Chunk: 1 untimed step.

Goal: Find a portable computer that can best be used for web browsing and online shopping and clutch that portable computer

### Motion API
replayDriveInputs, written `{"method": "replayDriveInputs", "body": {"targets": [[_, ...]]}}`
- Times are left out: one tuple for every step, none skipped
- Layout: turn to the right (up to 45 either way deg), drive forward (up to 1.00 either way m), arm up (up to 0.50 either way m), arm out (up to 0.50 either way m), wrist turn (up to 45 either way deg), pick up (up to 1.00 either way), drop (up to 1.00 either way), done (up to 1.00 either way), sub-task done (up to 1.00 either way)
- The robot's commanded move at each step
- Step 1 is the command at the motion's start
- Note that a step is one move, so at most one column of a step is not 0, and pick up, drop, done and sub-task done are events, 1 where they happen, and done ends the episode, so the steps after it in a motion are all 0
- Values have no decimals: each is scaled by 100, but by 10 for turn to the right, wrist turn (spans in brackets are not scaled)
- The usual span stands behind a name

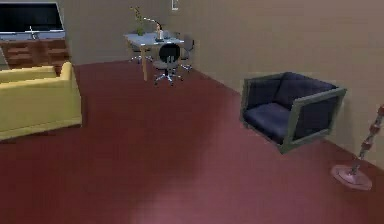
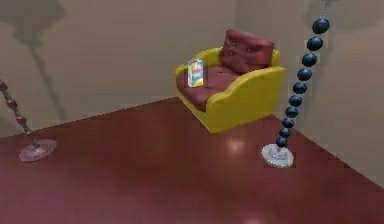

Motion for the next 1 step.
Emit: {"method": "replayDriveInputs", "body": {"targets": [[0,100,0,0,0,0,0,0,0]]}}
